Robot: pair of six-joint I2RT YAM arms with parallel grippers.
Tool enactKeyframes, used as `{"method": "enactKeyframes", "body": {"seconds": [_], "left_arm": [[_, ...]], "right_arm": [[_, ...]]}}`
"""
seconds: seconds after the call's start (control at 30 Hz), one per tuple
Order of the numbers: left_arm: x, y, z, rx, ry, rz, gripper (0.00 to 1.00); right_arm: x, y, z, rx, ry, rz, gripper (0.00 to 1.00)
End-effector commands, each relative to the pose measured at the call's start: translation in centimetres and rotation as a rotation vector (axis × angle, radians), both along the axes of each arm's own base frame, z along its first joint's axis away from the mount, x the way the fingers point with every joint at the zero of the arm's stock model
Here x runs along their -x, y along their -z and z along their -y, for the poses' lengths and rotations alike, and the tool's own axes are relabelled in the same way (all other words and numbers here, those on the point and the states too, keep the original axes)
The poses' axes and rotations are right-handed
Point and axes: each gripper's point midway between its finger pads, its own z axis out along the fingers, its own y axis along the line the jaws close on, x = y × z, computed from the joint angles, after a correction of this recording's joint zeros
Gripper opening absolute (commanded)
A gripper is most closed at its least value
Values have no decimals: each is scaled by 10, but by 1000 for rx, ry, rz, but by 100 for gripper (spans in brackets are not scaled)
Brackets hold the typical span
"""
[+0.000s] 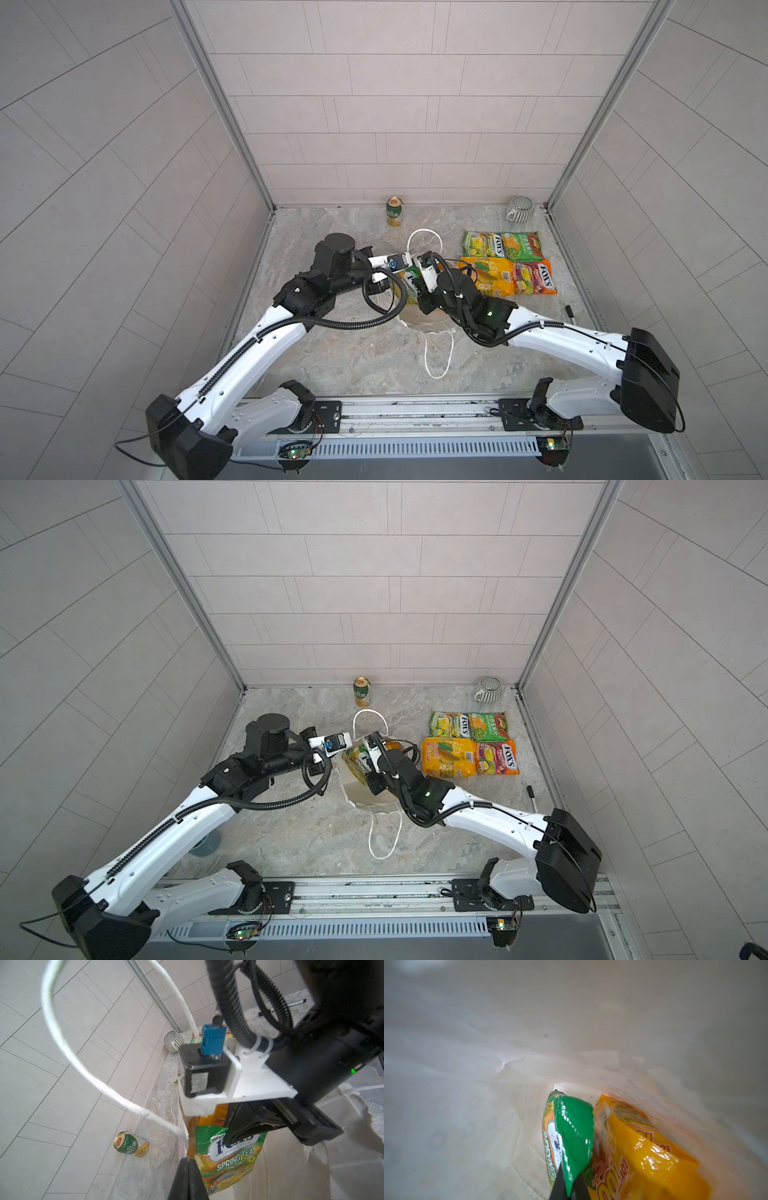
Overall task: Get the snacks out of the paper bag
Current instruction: 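Lift the green Fox's packet up out of the bag with the right gripper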
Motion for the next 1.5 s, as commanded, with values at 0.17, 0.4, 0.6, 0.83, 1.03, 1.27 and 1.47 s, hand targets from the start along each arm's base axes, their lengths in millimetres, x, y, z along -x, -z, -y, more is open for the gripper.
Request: {"method": "enactKeyframes", "body": {"seconds": [0.17,0.4,0.6,0.83,1.03,1.27,1.47], "left_arm": [[3,-12,4,40,24,40,0],[-18,-13,-2,62,-63,27,0],[-25,-12,-3,97,-59,-2,0],[-34,-8,-9,83,-100,-5,0],[-37,-8,-17,81,-133,8,0],[-36,-13,-19,95,-135,25,0],[-39,-13,-23,93,-164,33,0]], "right_arm": [[10,-44,7,-49,-47,100,0],[21,-68,16,-80,-68,157,0],[26,-83,22,-79,-79,185,0],[31,-100,27,-103,-86,214,0],[33,-116,27,-119,-94,232,0],[37,-134,29,-146,-101,246,0],[45,-153,39,-136,-107,274,0]]}}
